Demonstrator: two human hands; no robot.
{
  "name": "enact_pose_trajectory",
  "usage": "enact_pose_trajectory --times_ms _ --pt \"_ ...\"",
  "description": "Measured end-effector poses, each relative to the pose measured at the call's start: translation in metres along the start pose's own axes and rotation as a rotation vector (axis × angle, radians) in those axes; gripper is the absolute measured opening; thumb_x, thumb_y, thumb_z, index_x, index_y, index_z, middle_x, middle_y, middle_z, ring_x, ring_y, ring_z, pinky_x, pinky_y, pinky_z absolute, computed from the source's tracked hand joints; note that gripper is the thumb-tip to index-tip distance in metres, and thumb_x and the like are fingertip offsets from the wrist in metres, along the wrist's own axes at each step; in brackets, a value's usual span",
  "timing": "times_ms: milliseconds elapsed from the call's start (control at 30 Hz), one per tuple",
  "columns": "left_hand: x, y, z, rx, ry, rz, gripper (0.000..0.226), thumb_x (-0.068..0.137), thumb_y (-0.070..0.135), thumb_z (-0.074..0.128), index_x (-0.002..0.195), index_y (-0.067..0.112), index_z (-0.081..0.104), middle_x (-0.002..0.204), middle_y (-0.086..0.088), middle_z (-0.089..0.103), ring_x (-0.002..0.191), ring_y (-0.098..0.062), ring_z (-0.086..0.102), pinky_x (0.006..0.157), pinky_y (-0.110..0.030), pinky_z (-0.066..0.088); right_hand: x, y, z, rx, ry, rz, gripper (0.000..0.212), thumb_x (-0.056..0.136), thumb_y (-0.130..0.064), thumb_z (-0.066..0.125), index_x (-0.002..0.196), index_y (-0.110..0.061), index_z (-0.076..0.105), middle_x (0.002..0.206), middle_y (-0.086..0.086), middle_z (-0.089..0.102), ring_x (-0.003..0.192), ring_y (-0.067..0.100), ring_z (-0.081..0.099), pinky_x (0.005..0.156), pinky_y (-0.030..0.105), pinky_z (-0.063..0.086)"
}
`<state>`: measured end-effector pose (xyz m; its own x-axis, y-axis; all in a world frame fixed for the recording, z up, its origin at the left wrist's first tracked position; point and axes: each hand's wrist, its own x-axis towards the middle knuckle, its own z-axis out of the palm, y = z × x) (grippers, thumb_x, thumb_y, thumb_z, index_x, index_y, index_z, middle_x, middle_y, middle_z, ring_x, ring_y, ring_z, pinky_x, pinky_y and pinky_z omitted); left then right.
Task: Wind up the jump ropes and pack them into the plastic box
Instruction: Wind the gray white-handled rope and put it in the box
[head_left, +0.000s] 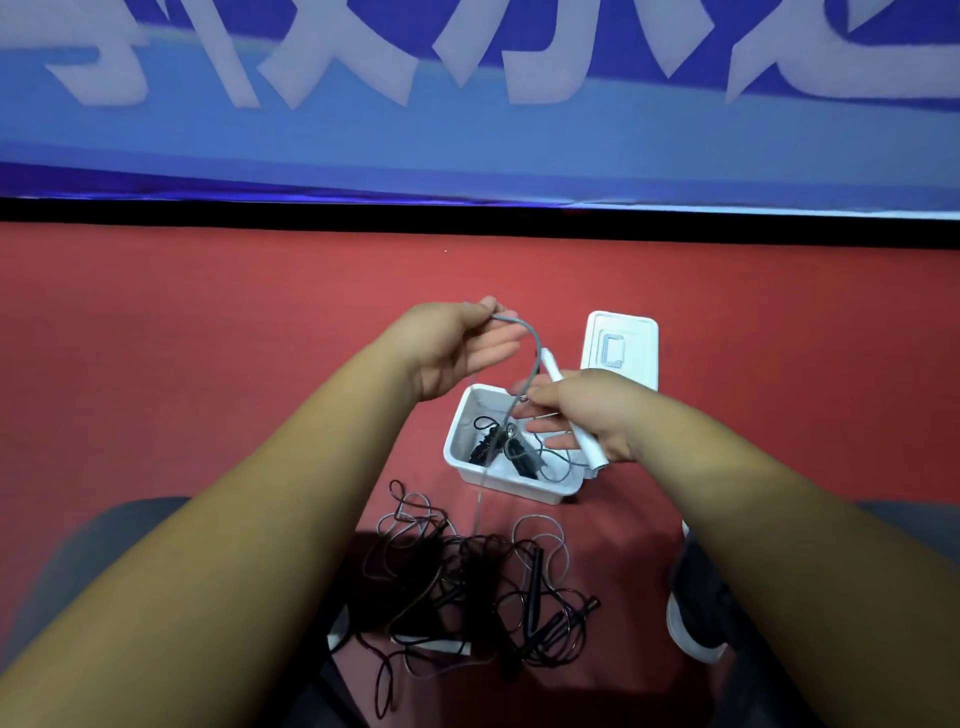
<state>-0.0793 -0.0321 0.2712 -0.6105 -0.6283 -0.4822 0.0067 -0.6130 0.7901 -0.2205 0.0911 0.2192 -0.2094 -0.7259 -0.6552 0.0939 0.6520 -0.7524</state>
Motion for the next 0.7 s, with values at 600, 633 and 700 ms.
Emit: enact_pose_trajectory --times_ms 600,633,700 --pt "0.008 -0.026 -0.013 0.74 -0.102 -0.158 0.043 0.1 -0.008 0.035 0.125 0.009 0.065 0.116 -0.01 0.078 0.097 -0.022 0.073 0.082 -0.033 0.056 -0.017 -0.029 -0.003 0.517 0.14 -0.309 0.017 0.107 -0.014 0.063 0.115 0.001 0.063 0.083 0.018 0.077 0.078 0.033 0.08 0.062 0.035 0.065" --pt "0.006 -0.029 -0.011 0.883 -0.162 -0.173 0.042 0.1 -0.007 0.038 0.124 0.01 0.067 0.116 -0.008 0.078 0.096 -0.02 0.071 0.081 -0.031 0.053 -0.016 -0.031 -0.007 0.568 0.173 -0.319 0.014 0.107 -0.012 0.062 0.113 0.0 0.063 0.078 0.015 0.076 0.076 0.031 0.08 0.061 0.035 0.065" --pt "0.004 -0.035 -0.011 1.094 -0.275 -0.2 0.037 0.097 -0.006 0.047 0.12 0.011 0.071 0.111 -0.004 0.079 0.097 -0.017 0.07 0.087 -0.032 0.051 -0.016 -0.034 -0.014 0.659 0.218 -0.335 0.009 0.108 -0.011 0.059 0.106 -0.002 0.062 0.073 0.013 0.075 0.073 0.028 0.08 0.06 0.033 0.064"
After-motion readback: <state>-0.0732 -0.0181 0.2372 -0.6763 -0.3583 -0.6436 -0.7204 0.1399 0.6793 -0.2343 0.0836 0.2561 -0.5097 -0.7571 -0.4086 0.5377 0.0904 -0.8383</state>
